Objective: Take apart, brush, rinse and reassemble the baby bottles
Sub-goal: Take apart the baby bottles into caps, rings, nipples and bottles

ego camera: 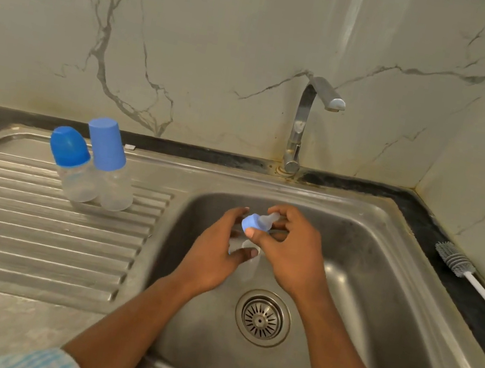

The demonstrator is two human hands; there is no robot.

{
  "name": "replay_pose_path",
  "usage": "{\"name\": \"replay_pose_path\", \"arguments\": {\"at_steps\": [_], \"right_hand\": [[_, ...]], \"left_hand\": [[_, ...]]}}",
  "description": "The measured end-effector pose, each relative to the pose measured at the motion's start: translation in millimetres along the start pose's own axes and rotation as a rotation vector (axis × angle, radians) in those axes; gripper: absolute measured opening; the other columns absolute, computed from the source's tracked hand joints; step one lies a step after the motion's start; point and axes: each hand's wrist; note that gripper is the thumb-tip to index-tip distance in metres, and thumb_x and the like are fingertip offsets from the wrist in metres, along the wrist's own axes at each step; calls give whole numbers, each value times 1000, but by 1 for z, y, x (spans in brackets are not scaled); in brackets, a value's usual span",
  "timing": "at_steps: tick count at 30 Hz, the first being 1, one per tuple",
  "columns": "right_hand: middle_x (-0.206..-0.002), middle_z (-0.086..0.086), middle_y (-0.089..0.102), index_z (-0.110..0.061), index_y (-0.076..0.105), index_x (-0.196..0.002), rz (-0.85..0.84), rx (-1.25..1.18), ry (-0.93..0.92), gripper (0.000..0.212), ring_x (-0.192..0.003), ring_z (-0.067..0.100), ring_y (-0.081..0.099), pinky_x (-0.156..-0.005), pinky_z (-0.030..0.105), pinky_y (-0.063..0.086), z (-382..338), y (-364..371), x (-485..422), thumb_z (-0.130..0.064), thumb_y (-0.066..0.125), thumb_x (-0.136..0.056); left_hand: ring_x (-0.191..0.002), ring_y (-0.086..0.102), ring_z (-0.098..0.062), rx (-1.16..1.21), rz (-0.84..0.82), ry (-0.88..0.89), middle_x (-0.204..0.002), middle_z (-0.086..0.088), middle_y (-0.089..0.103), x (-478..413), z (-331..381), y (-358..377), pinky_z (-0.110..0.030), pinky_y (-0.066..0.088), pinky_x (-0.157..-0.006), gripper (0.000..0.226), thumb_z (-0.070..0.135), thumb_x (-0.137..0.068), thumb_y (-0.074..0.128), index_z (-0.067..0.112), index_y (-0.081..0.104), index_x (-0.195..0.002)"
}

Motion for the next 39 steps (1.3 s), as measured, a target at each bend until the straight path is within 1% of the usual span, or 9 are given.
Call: {"name": "replay_pose_path", "arguments": {"at_steps": [3, 8, 11, 13, 15, 18, 23, 34, 39], "right_hand": [[-89, -9, 67, -31, 58, -92, 39, -55, 6, 34, -82, 5, 67, -72, 24, 58, 1, -1, -3, -24, 86, -73], [-88, 7, 72, -16, 62, -93, -19, -150, 50, 28, -81, 24, 72, -69, 39, 62, 2, 1, -15, -21, 84, -76], [-90, 10, 72, -11, 67, -95, -29, -203, 56, 13, -85, 25, 72, -71, 37, 62, 1, -5, -20, -14, 74, -85], [-94, 10, 71, -14, 67, -103, -47, -204, 39, 19, -87, 20, 71, -74, 33, 62, 0, -9, -20, -6, 71, -87], [-91, 7, 70, -16, 68, -110, -77, -213, 32, 30, -84, 16, 70, -77, 30, 61, -2, -12, -19, 1, 70, -86], [-84, -4, 73, -21, 74, -93, -104, -152, -4, 25, -81, 12, 71, -81, 28, 60, -2, -12, -16, 2, 71, -84], [-80, -12, 73, -14, 77, -91, -82, -121, -39, 17, -76, 5, 71, -76, 17, 56, -5, -10, -14, 0, 74, -82], [-71, 5, 72, -15, 76, -75, -48, -55, -66, 17, -69, 26, 71, -69, 39, 62, -9, -5, -14, 2, 74, -78], [-81, 3, 73, -2, 75, -94, -142, -180, -31, 14, -72, 14, 73, -68, 21, 59, -8, -9, -13, 5, 72, -82]], "left_hand": [[-110, 64, -2, 108, 35, 4, -122, 14, 65, -4, 4, -3, -37, 54, -97, 56, 18, -81, 81, 29, 51, -127], [-105, 69, -10, 318, 65, -38, -113, 4, 73, -8, 7, -12, -32, 56, -93, 47, 4, -79, 81, 18, 64, -120], [-103, 70, -8, 440, 37, -69, -110, 3, 75, -8, 10, -17, -21, 54, -85, 38, 0, -86, 73, 18, 66, -118], [-105, 69, -6, 484, 16, -100, -110, 6, 74, -9, 10, -20, -18, 54, -84, 37, 0, -87, 71, 21, 67, -118], [-109, 68, -10, 502, 5, -125, -113, 4, 74, -9, 8, -22, -26, 55, -91, 36, 3, -88, 72, 19, 67, -120], [-110, 69, -18, 561, -13, -157, -115, -1, 74, -10, 6, -23, -35, 55, -96, 34, 5, -88, 71, 14, 68, -121], [-105, 71, -21, 744, -66, -219, -109, -6, 76, -9, 11, -26, -27, 58, -85, 27, -3, -90, 63, 12, 69, -112], [-99, 73, -21, 729, -78, -201, -103, -6, 77, -5, 16, -23, -30, 59, -86, 32, 2, -78, 72, 17, 72, -106], [-103, 72, -23, 775, -101, -208, -107, -8, 76, -5, 14, -26, -30, 59, -86, 38, 11, -70, 73, 16, 72, -108]]}}
Point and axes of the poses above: each hand's wrist, its own x-axis away from the middle knuckle, its own y-axis out of the palm, z = x × y
